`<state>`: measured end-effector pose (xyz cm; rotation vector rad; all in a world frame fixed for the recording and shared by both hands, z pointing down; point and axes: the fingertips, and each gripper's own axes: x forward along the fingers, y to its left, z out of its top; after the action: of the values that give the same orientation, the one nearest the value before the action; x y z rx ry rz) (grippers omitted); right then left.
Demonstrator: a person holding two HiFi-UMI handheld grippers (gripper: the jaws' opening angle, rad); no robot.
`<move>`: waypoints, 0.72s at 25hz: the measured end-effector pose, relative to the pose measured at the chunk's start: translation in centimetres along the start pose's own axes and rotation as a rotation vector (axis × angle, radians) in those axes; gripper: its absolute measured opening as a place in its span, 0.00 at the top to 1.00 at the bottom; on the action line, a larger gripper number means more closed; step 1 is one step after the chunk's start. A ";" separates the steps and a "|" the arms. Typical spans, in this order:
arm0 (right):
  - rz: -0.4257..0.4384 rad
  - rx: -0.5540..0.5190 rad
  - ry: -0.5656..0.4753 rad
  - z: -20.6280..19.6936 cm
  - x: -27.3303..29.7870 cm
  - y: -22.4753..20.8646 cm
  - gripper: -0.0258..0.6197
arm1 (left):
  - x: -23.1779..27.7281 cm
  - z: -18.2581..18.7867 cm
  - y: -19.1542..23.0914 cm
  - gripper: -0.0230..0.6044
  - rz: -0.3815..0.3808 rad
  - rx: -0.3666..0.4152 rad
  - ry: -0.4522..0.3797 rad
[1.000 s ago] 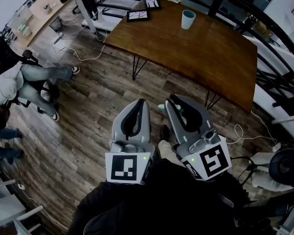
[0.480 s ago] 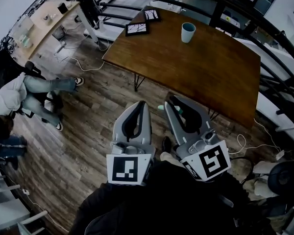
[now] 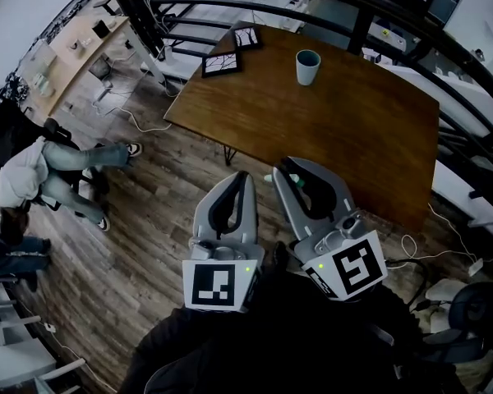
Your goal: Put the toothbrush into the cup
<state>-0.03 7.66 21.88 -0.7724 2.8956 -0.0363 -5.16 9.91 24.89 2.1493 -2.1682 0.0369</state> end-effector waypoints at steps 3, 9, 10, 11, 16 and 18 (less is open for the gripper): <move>0.007 0.003 -0.002 0.1 0.2 -0.8 0.89 | 0.8 0.3 0.2 0.95 0.018 0.003 -0.006; 0.010 0.004 0.002 -0.5 1.5 -1.8 0.89 | 2.2 -0.1 0.6 0.95 0.020 -0.007 0.001; 0.008 0.002 0.005 -0.6 1.7 -2.0 0.89 | 2.5 -0.2 0.9 0.95 0.022 -0.008 0.001; 0.005 0.001 0.006 -0.7 1.9 -2.2 0.89 | 2.8 -0.2 1.1 0.95 0.020 -0.008 0.000; -0.028 -0.012 0.016 -1.2 3.4 -3.5 0.89 | 5.2 -0.4 1.9 0.95 -0.018 -0.022 -0.002; -0.053 -0.013 0.019 -1.5 4.0 -4.5 0.89 | 6.4 -0.6 2.0 0.95 -0.043 -0.025 0.007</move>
<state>-1.49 1.70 23.11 -0.8558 2.8956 -0.0306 -7.20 3.56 26.13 2.1781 -2.1066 0.0143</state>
